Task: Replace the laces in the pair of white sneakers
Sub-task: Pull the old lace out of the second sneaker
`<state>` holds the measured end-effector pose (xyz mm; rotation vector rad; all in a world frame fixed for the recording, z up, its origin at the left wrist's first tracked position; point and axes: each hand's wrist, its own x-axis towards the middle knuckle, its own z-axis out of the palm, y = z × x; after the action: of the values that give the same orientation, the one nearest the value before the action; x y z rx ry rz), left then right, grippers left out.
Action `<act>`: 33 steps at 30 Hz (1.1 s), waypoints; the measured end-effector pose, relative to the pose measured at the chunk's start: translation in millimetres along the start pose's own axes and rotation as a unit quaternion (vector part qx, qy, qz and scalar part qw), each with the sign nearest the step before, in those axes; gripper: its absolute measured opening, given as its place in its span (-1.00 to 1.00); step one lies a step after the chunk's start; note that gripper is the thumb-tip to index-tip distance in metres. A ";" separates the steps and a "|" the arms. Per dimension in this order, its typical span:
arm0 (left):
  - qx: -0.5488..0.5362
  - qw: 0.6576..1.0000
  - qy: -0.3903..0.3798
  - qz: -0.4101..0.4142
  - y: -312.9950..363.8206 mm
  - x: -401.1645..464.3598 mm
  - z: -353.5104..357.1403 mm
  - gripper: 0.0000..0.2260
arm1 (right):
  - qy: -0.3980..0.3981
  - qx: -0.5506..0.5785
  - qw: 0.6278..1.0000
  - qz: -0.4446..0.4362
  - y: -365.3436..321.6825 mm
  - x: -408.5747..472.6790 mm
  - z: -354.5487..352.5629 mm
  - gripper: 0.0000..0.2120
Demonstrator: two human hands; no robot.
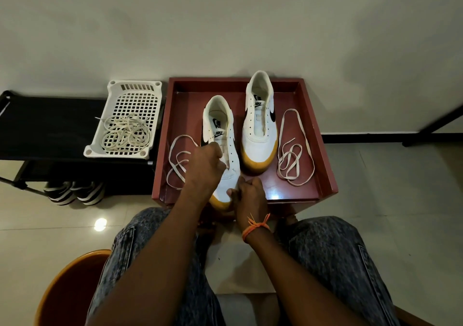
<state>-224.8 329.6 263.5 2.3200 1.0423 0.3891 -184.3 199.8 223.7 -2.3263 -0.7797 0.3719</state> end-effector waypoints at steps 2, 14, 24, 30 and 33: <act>0.039 0.999 0.008 0.026 4.3 -0.6 0.2 -0.95 | -0.009 -0.004 1.000 0.007 -0.3 -0.1 -0.4 -0.81; 0.046 0.995 -0.039 0.079 -6.8 2.0 9.5 -0.84 | 0.011 -0.044 0.998 -0.042 -1.5 -6.3 4.0 -0.43; 0.043 0.994 -0.064 0.074 -5.7 2.3 9.0 -0.85 | 0.030 -0.025 0.998 -0.049 1.9 -6.4 7.2 -0.46; -0.072 0.993 -0.072 -0.054 -5.0 2.8 7.7 -0.74 | -0.010 -0.023 0.998 -0.064 6.2 0.0 2.8 -0.43; -0.142 0.976 -0.016 -0.167 -12.3 3.8 0.8 -0.77 | -0.050 -0.052 0.996 -0.045 5.4 0.9 1.4 -0.37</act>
<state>-229.2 338.9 255.6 1.8532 1.2452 0.3400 -181.9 197.8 219.1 -2.3745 -0.9698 0.4187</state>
